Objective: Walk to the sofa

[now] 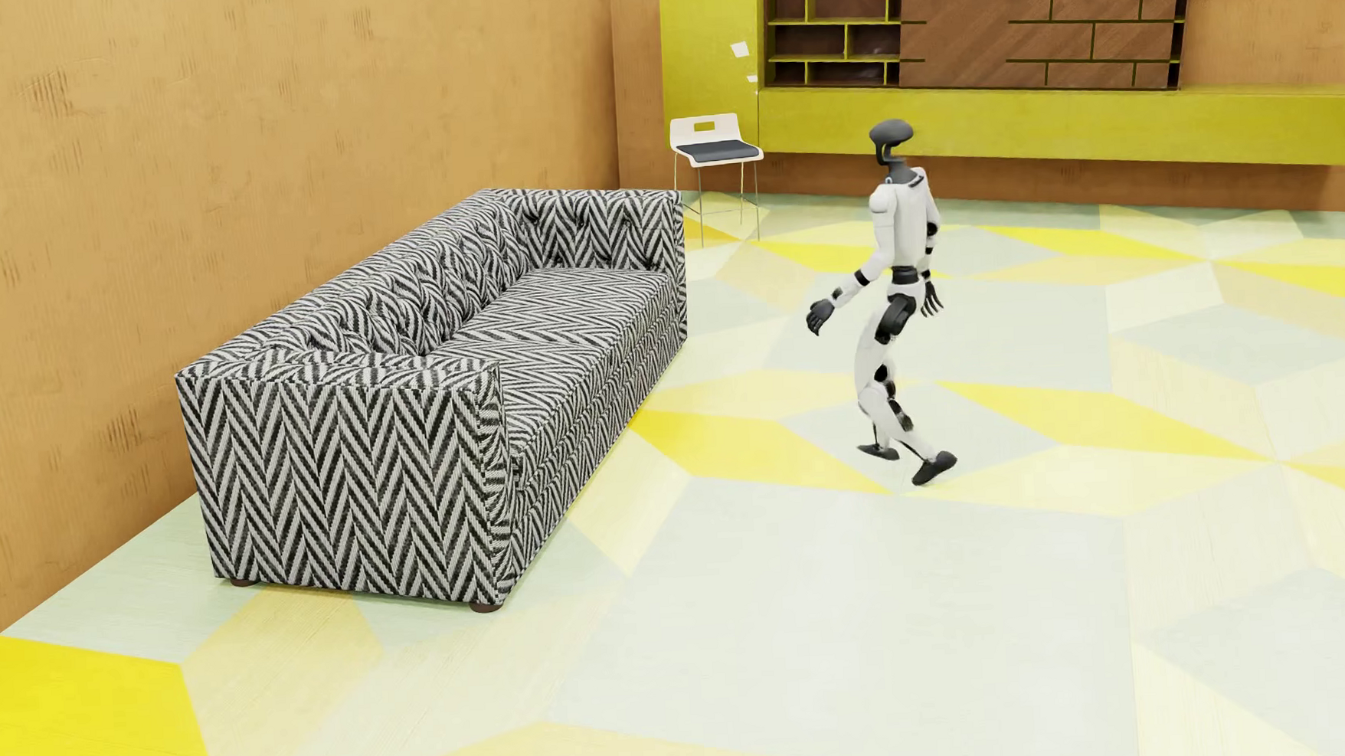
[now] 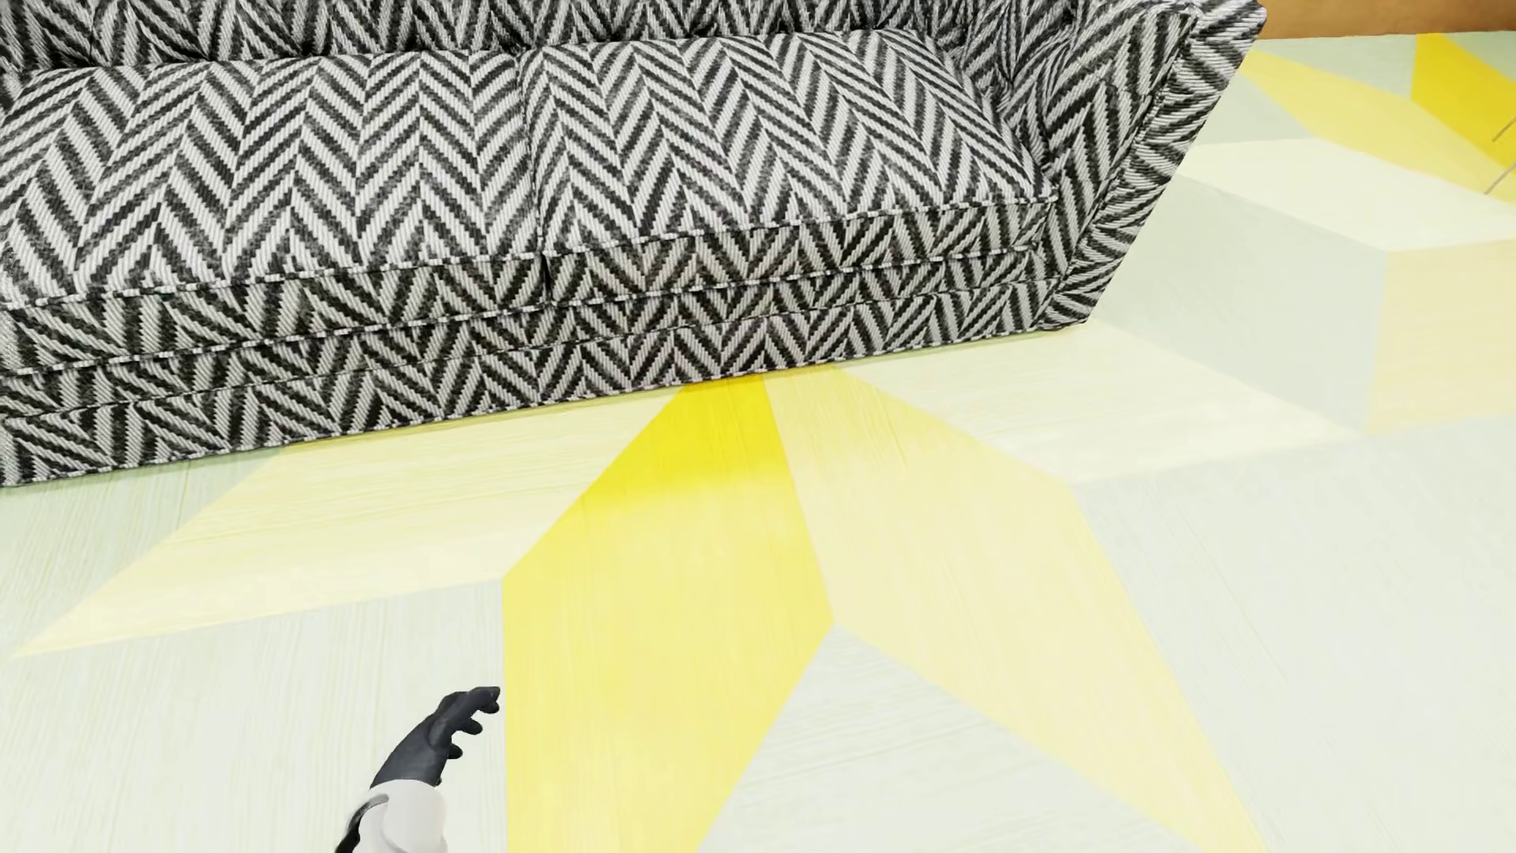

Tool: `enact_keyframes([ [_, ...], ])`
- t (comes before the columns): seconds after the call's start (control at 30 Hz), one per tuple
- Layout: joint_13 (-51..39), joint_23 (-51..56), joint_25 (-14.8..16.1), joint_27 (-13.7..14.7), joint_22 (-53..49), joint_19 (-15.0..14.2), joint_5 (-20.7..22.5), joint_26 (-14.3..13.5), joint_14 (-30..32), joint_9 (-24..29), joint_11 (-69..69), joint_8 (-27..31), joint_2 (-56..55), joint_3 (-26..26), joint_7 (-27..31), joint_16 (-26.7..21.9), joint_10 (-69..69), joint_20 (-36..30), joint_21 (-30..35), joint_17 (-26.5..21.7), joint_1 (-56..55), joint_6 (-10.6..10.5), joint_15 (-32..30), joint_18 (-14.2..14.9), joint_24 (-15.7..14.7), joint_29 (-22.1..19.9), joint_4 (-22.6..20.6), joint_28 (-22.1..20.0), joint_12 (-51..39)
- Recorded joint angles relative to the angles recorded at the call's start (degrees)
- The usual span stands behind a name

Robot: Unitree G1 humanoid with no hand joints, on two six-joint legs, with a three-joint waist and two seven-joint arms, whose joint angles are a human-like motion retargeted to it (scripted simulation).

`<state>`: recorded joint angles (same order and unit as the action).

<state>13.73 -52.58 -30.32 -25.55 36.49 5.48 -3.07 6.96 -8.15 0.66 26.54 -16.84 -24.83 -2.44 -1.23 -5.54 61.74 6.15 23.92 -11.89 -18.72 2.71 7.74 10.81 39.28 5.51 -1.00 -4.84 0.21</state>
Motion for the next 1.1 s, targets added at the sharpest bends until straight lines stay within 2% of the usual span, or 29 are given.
enact_keyframes([
  [0.03, -0.8, 1.4, -0.7, 1.2, 1.6, -0.4, 0.2, 0.5, 3.4, 0.2, 1.3, -1.0, 1.8, -0.1, 3.0, -1.2, 8.4, -2.7, -0.5, 0.9, -3.8, -0.8, 2.2, 2.7, 2.4, -0.4, -0.4, 4.9, 0.5],
  [0.07, -2.0, 2.5, -0.6, 1.8, 3.5, -1.0, 0.4, 1.6, 3.5, 0.4, 2.4, -1.8, 3.7, -0.3, 4.5, -2.1, 14.9, -4.2, -2.1, 2.2, -7.2, -1.7, 4.2, 3.3, 4.3, -2.8, 0.2, 9.1, 1.1],
  [0.1, -3.9, 2.9, -0.1, 2.0, 5.6, -1.7, 0.7, 3.7, 1.7, 0.5, 2.8, -2.0, 5.6, -0.5, 4.2, -2.0, 18.3, -3.4, -4.2, 3.6, -10.2, -2.7, 5.8, 2.9, 5.0, -6.7, 3.3, 10.3, 2.2],
  [0.13, -6.5, 2.7, -0.1, 1.9, 7.8, -2.5, 1.0, 6.2, 1.3, 0.6, 2.7, -1.7, 7.5, -0.3, 3.2, -1.2, 18.7, -1.3, -5.2, 4.8, -12.8, -3.5, 7.0, 1.0, 4.8, -9.7, 6.9, 9.1, 3.6],
  [0.17, -9.3, 2.3, -1.2, 1.9, 10.5, -3.3, 1.5, 8.3, -1.0, 0.6, 2.3, -0.8, 9.3, 0.0, 2.5, -0.1, 16.0, 0.9, -4.7, 5.5, -14.7, -4.3, 7.9, -0.4, 4.2, -10.9, 10.0, 6.8, 5.1],
  [0.23, -15.8, 2.5, -3.8, 4.0, 13.2, -5.1, 2.4, 10.5, -5.0, 0.3, 1.6, 1.8, 11.9, 1.2, 1.5, -0.1, 3.0, 4.6, -1.8, 6.2, -16.5, -5.6, 9.7, -2.1, 2.7, -9.8, 14.6, 6.2, 8.7],
  [0.3, -21.2, 4.7, -5.5, 7.9, 13.1, -7.0, 2.6, 10.4, -3.4, -0.3, -0.2, 5.8, 13.8, 2.5, -0.3, 0.2, -19.1, 7.6, 0.8, 6.2, -13.6, -6.8, 10.7, -3.8, 1.5, -8.8, 17.0, 7.2, 12.9],
  [0.37, -25.2, 7.0, -6.4, 10.3, 11.6, -9.1, 2.5, 10.4, -10.5, -0.8, 1.0, 9.9, 14.0, 3.4, -4.0, 1.9, -20.7, 11.1, 2.5, 6.3, -10.3, -8.0, 12.4, -5.1, -0.4, -9.9, 18.8, 4.8, 17.5],
  [0.43, -25.7, 9.6, -6.2, 10.6, 12.5, -11.1, -0.1, 10.6, -11.5, -0.6, 3.5, 12.2, 13.5, 4.2, -8.4, 3.5, -20.2, 9.9, 1.2, 5.8, -8.2, -8.3, 12.9, -8.2, 0.5, -11.7, 17.6, 4.4, 18.7],
  [0.47, -24.9, 10.7, -5.6, 10.1, 13.4, -11.6, -1.8, 10.8, -11.7, -0.4, 5.9, 13.1, 12.3, 4.7, -10.5, 3.6, -20.4, 7.8, -0.4, 6.1, -7.2, -8.0, 12.2, -9.2, 2.2, -13.0, 16.7, 6.1, 18.2],
  [0.53, -24.2, 10.8, -4.8, 10.1, 12.4, -13.1, -5.1, 8.8, -12.1, 0.3, 13.7, 16.0, 7.5, 5.4, -15.1, 2.9, -22.8, 3.3, -0.8, 6.4, -4.0, -7.0, 8.0, -9.8, 5.3, -13.2, 14.5, 9.9, 17.2],
  [0.6, -24.2, 8.2, -6.9, 10.2, 9.2, -16.9, -8.3, 7.2, -12.7, 0.9, 22.0, 16.3, 2.5, 5.8, -18.9, 1.7, -25.0, 1.8, 3.5, 5.2, -1.0, -5.3, 3.1, -10.3, 6.2, -8.8, 12.8, 8.8, 15.9],
  [0.63, -23.9, 6.4, -8.0, 10.1, 7.5, -17.3, -10.3, 6.4, -12.8, 1.1, 25.5, 14.9, 0.4, 5.7, -19.8, 0.9, -26.0, 1.9, 5.1, 4.4, 0.2, -4.4, 2.6, -10.5, 5.8, -5.8, 11.9, 6.6, 14.7],
  [0.67, -23.0, 4.5, -8.0, 9.0, 6.2, -16.0, -12.0, 5.8, -12.8, 1.3, 28.4, 13.4, -1.3, 5.6, -20.3, 0.3, -27.4, 2.4, 5.2, 3.7, 1.4, -3.5, 3.2, -10.7, 4.8, -3.8, 10.7, 4.6, 13.1],
  [0.7, -21.7, 2.7, -7.3, 7.4, 4.9, -14.2, -13.1, 5.2, -12.5, 1.4, 30.7, 12.3, -2.8, 5.3, -20.6, -0.3, -29.3, 3.1, 4.4, 3.3, 2.7, -2.7, 3.9, -10.9, 3.7, -3.7, 9.5, 3.5, 11.3],
  [0.77, -18.2, 0.3, -6.2, 4.0, 1.7, -12.2, -13.9, 5.8, -11.6, 1.2, 32.9, 11.1, -5.3, 4.7, -20.7, 0.1, -33.7, 5.6, 1.8, 2.1, 5.4, -1.0, 5.1, -11.1, 0.3, -9.4, 6.9, 0.7, 7.5],
  [0.8, -16.3, -0.9, -5.3, 3.1, 0.2, -10.9, -13.0, 3.9, -11.2, 1.0, 32.6, 11.3, -6.1, 4.3, -20.6, -0.1, -35.6, 6.8, 0.9, 1.3, 6.5, -0.3, 5.9, -11.0, -1.2, -11.8, 5.8, -0.5, 7.1],
  [0.83, -14.0, -1.4, -3.5, 2.6, -1.2, -11.2, -11.3, 2.4, -10.9, 0.8, 30.9, 11.8, -6.3, 3.9, -19.9, -0.1, -37.0, 7.5, -0.5, 0.6, 7.1, 0.4, 6.3, -10.7, -2.5, -12.0, 5.1, -1.6, 6.4],
  [0.9, -8.9, -0.3, 0.0, 2.4, -2.7, -13.5, -6.8, 0.2, -10.7, 0.1, 22.0, 14.7, -5.2, 3.3, -18.0, 0.1, -38.7, 6.4, -3.2, -0.5, 7.3, 1.5, 6.2, -10.0, -3.3, -8.9, 3.6, -2.5, 4.7],
  [0.93, -5.8, 0.8, 1.5, 3.1, -3.0, -10.0, -5.1, -0.4, -10.3, -0.3, 14.5, 15.2, -3.0, 3.0, -16.8, 0.1, -40.0, 5.8, -4.4, -1.1, 7.5, 2.0, 3.9, -9.6, -3.2, -7.0, 3.3, -2.2, 4.2],
  [0.97, -3.0, 1.6, 2.7, 3.3, -2.8, -6.7, -6.0, -0.5, -10.1, -0.6, 9.7, 11.9, -0.4, 2.9, -15.5, 0.4, -40.3, 5.1, -5.7, -1.3, 7.2, 2.4, 5.8, -9.2, -2.9, -6.2, 2.8, -1.7, 3.7],
  [1.03, -0.3, 0.9, 2.4, 2.0, -1.0, -5.4, -6.8, 0.6, -9.5, -1.2, 2.9, 7.4, 4.1, 2.7, -12.8, 1.1, -41.1, 3.9, -5.6, 0.1, 7.1, 2.7, 7.1, -8.4, -2.3, -6.3, 2.3, -1.0, 3.2],
  [1.1, -1.7, -2.0, -0.2, 0.8, 1.0, -5.1, -5.9, 2.3, -9.9, -1.4, 0.4, 5.5, 5.4, 2.7, -11.4, 2.6, -40.3, 5.2, -2.0, 1.2, 6.5, 2.2, 6.3, -7.5, -2.3, -3.3, 3.4, -1.3, 4.9],
])
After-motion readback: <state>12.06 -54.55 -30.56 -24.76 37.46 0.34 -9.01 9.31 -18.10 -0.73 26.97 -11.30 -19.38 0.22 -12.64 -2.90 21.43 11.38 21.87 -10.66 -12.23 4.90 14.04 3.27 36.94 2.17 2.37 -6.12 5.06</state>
